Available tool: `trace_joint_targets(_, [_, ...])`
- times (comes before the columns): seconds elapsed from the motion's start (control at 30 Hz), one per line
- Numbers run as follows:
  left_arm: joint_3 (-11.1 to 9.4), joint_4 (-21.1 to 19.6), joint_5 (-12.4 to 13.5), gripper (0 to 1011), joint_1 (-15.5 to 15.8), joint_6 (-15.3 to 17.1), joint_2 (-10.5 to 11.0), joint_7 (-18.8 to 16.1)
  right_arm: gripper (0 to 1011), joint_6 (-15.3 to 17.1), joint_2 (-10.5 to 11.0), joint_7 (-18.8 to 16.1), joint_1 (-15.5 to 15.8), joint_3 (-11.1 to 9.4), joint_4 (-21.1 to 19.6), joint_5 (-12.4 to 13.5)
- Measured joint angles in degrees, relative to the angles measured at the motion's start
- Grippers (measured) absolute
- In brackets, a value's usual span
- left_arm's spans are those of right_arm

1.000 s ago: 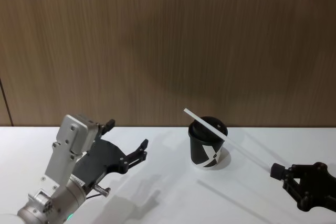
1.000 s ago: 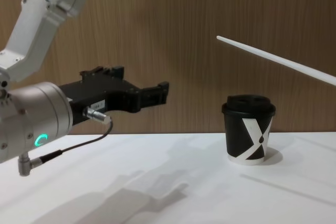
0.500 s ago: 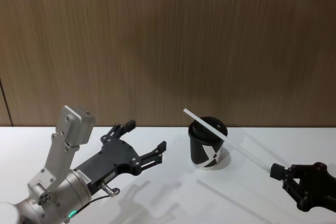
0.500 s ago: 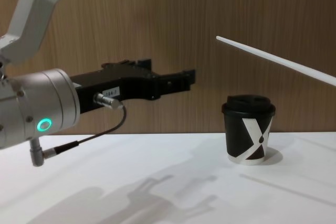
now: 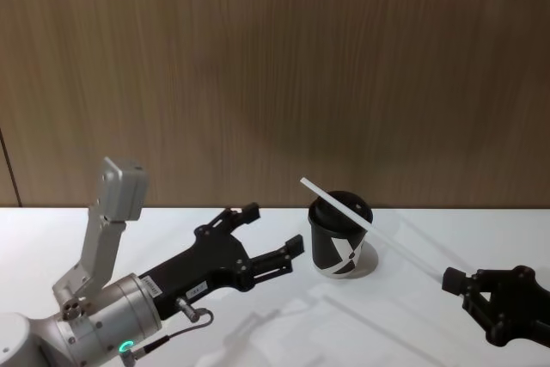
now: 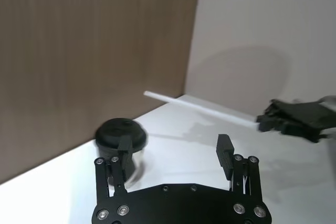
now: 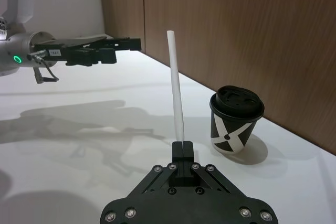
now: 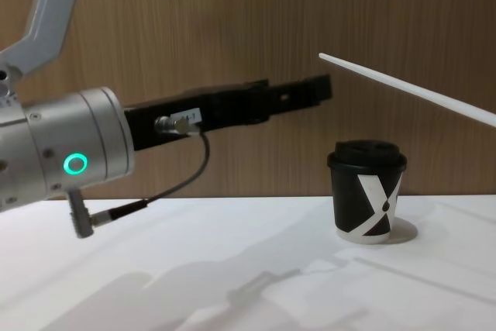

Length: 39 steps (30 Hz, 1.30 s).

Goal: Pick up the straw with one hand, pass it to the other hand, and insert it into the cup.

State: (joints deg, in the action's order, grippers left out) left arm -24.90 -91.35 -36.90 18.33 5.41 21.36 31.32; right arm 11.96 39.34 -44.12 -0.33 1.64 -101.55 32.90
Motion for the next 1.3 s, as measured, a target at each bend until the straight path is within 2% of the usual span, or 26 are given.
trace_joint_targets(0.33, [0.0,2.5,-9.3,1003,1.4,5.2,-2.3,5.4,0,0.0,0.0,0.0,0.0,0.0,0.0,0.0])
trace_joint_targets(0.6, [0.1,4.7,-14.2,1003,2.3,8.5,-4.4,6.1,0,0.0,0.0,0.0,0.0,0.0,0.0,0.0])
trace_joint_targets(0.87, [-0.2,7.3,-17.4,1003,3.7,11.3,-6.5,4.7,0,0.0,0.0,0.0,0.0,0.0,0.0,0.0])
trace_joint_targets(1.3, [-1.5,11.4,-19.9,1003,6.2,13.9,-9.3,3.0,0,0.0,0.0,0.0,0.0,0.0,0.0,0.0])
